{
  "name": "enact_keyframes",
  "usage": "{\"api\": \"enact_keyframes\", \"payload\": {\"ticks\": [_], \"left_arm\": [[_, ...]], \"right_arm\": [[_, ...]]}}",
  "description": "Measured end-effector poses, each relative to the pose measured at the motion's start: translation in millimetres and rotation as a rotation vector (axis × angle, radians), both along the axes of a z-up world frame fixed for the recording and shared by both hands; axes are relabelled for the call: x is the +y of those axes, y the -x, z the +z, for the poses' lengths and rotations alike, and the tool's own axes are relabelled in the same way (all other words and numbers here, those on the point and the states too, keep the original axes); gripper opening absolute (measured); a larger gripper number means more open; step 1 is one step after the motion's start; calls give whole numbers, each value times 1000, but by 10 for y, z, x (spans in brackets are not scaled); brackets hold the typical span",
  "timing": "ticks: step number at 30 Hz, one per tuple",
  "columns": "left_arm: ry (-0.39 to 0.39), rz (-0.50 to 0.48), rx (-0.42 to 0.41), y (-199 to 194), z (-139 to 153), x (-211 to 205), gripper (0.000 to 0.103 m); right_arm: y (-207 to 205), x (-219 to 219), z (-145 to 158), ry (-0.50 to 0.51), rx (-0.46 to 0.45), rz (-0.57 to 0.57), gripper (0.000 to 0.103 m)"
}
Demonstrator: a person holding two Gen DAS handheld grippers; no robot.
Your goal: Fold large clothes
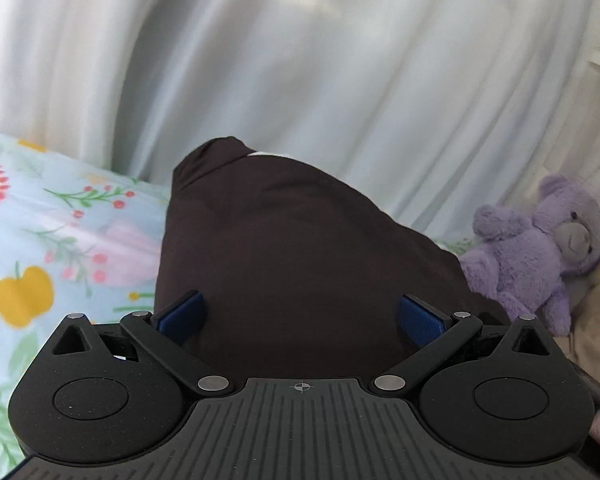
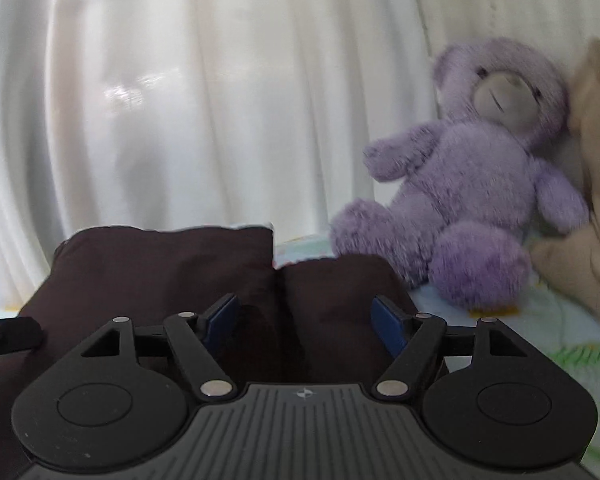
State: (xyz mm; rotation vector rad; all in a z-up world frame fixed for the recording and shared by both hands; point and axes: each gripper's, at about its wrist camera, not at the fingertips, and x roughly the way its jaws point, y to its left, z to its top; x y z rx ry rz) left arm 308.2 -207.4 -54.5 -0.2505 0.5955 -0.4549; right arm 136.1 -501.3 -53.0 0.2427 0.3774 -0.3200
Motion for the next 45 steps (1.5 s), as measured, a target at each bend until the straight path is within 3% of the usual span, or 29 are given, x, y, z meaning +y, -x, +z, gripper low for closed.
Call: {"api": "enact_keyframes", "payload": {"ticks": [5, 8, 12, 15, 17, 19, 20, 22, 24, 27, 31, 41, 45], "left_arm": [[-49, 69, -113, 145, -217, -146, 103], [-35, 89, -163, 183, -267, -125, 103], [69, -41, -23, -40, -59, 270, 103], [138, -105, 37, -177, 61, 757, 103], [188, -138, 94, -279, 42, 1005, 103], [227, -187, 191, -400, -66, 1050, 103], [228, -222, 240, -445, -136, 999, 103], [199, -266, 294, -496, -265, 861, 103], [189, -259, 257, -467, -265, 834, 103], [205, -262, 280, -487, -258, 883, 103], [184, -237, 257, -458, -196, 956, 103], [74, 43, 189, -444, -34, 1798, 103], [49, 162, 163, -424, -41, 2034, 103]], "right_arm": [[-56, 11, -98, -7, 15, 7, 75], [-71, -169, -18, -122, 41, 46, 80], [190, -529, 195, -232, 59, 89, 95], [261, -917, 87, -383, 152, 131, 96], [224, -1136, -132, -561, 203, 182, 91], [177, -1221, -315, -706, 200, 217, 72], [146, -1220, -354, -738, 194, 234, 69], [37, -1125, -361, -725, 219, 280, 57], [-69, -987, -347, -708, 256, 335, 55], [-210, -743, -234, -643, 286, 376, 55], [-447, -454, -154, -644, 297, 445, 54], [-1210, 802, -234, -630, 358, 665, 57], [-1266, 1054, -201, -581, 371, 649, 70]]}}
